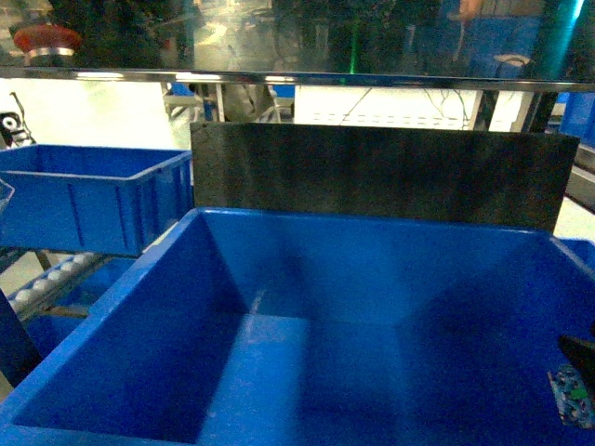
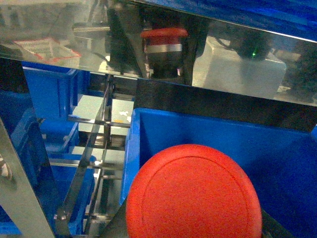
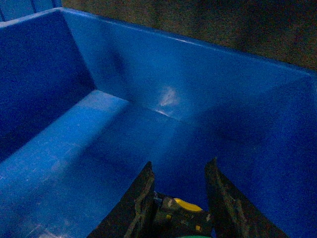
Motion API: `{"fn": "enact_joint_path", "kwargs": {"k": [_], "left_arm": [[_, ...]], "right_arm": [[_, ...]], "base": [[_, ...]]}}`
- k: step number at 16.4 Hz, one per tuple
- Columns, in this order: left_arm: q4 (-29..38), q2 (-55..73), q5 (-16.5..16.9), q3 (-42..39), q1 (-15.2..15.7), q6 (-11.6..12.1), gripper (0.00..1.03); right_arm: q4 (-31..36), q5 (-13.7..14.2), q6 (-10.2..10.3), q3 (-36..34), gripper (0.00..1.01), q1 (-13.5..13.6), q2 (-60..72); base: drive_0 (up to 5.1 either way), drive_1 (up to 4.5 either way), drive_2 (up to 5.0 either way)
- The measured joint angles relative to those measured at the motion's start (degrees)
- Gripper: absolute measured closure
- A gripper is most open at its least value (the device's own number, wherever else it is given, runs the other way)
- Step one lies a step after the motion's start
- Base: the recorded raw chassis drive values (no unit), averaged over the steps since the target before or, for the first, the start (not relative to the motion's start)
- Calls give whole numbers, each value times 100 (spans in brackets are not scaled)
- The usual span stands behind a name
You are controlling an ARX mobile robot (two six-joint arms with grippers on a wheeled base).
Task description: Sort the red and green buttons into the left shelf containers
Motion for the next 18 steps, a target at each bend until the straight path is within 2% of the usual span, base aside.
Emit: {"fn": "enact_joint_path", "kwargs": {"k": [5, 7, 8, 10, 11, 14, 16, 17, 18], "left_arm": [[-2, 0, 0, 2, 0, 0, 79], [-2, 0, 0, 0, 0, 0, 79], [0, 0, 0, 2, 0, -2, 79], [-2, 0, 0, 0, 0, 0, 79], [0, 0, 0, 2, 0, 0, 79], [-2, 0, 0, 2, 0, 0, 79], [-2, 0, 0, 0, -2, -2, 79], [-2, 0, 0, 2, -2, -2, 79], [-2, 0, 0, 2, -2, 0, 79]], "right_arm": [[-262, 214, -70, 1054, 73, 485, 1158], [-632, 249, -227, 1580, 73, 632, 1580], [-728, 297, -308, 1718, 73, 680, 1694], [-931, 310, -332, 1891, 73, 693, 1722], [-929, 304, -352, 1952, 65, 651, 1716], [-756, 271, -328, 1954, 30, 535, 1585], [-378, 227, -227, 1718, 10, 420, 1335], [-249, 229, -168, 1578, 2, 380, 1200], [-55, 306, -81, 1342, 4, 317, 973]], "base": [[0, 0, 0], [0, 0, 0], [0, 0, 0], [0, 0, 0], [0, 0, 0], [0, 0, 0], [0, 0, 0], [0, 0, 0], [0, 0, 0]]}}
